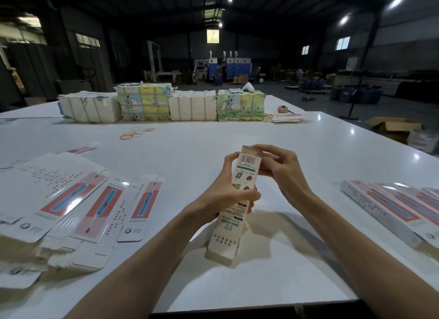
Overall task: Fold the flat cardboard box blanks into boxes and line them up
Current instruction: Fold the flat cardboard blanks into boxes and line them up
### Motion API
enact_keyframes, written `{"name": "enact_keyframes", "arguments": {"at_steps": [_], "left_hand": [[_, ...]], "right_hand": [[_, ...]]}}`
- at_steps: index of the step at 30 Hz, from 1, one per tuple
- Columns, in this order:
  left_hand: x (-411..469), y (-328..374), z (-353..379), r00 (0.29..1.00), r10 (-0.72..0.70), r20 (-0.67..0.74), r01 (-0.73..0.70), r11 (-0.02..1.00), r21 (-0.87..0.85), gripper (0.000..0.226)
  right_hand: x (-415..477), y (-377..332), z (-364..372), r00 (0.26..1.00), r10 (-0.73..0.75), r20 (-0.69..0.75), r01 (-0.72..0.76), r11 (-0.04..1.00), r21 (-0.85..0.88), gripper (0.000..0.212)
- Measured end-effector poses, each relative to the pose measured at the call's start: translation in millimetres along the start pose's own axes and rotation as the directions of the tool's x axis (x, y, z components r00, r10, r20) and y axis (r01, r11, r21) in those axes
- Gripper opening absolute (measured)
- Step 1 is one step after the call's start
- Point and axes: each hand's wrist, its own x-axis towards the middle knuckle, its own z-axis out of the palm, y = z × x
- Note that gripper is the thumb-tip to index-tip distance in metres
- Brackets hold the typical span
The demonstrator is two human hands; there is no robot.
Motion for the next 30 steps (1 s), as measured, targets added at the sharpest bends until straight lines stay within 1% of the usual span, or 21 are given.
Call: {"name": "enact_keyframes", "arguments": {"at_steps": [1, 3, 5, 7, 9, 12, 17, 21, 26, 28, 30], "left_hand": [[0.0, -0.3, -0.4, 1.000, 0.001, 0.002, -0.001, 1.000, 0.007, 0.094], [0.3, -0.6, -1.6, 1.000, 0.009, 0.000, -0.009, 1.000, 0.028, 0.093], [0.4, -0.2, -3.3, 1.000, 0.015, 0.001, -0.015, 0.999, 0.038, 0.094], [-0.1, 0.2, -4.6, 1.000, 0.013, 0.015, -0.014, 0.999, 0.033, 0.095], [-0.8, 0.4, -4.9, 1.000, 0.014, 0.023, -0.014, 1.000, 0.028, 0.094], [-1.0, -0.2, -3.6, 1.000, 0.022, 0.014, -0.022, 0.999, 0.034, 0.093], [-0.4, -2.7, -3.4, 0.999, 0.038, 0.021, -0.039, 0.999, 0.037, 0.095], [-0.7, -2.2, -3.7, 0.999, 0.046, 0.026, -0.048, 0.996, 0.074, 0.099], [-1.1, -2.5, -2.3, 0.998, 0.059, 0.004, -0.059, 0.989, 0.133, 0.110], [-0.3, -2.4, -2.4, 0.997, 0.075, 0.016, -0.076, 0.989, 0.128, 0.110], [0.4, -2.6, -3.6, 0.996, 0.080, 0.029, -0.082, 0.993, 0.085, 0.105]], "right_hand": [[-0.2, -0.8, 0.0, 1.000, 0.007, 0.006, -0.007, 1.000, 0.026, 0.022], [0.2, -3.7, 0.8, 0.999, 0.032, 0.014, -0.033, 0.996, 0.086, 0.025], [2.1, -7.1, -0.1, 0.994, 0.103, 0.023, -0.105, 0.978, 0.177, 0.033], [4.0, -9.2, -2.7, 0.982, 0.184, 0.038, -0.188, 0.951, 0.247, 0.033], [4.4, -9.9, -4.0, 0.969, 0.241, 0.058, -0.248, 0.932, 0.264, 0.028], [4.6, -9.2, -2.7, 0.955, 0.288, 0.075, -0.298, 0.916, 0.269, 0.028], [5.7, -7.8, -1.8, 0.950, 0.311, 0.036, -0.308, 0.908, 0.283, 0.014], [4.8, -8.9, -4.4, 0.950, 0.309, 0.038, -0.307, 0.911, 0.274, 0.013], [5.0, -11.5, -4.8, 0.958, 0.287, 0.025, -0.286, 0.939, 0.192, 0.014], [4.2, -11.2, -5.3, 0.964, 0.261, 0.044, -0.264, 0.949, 0.172, 0.016], [3.8, -10.9, -5.8, 0.968, 0.242, 0.071, -0.251, 0.952, 0.174, 0.017]]}}
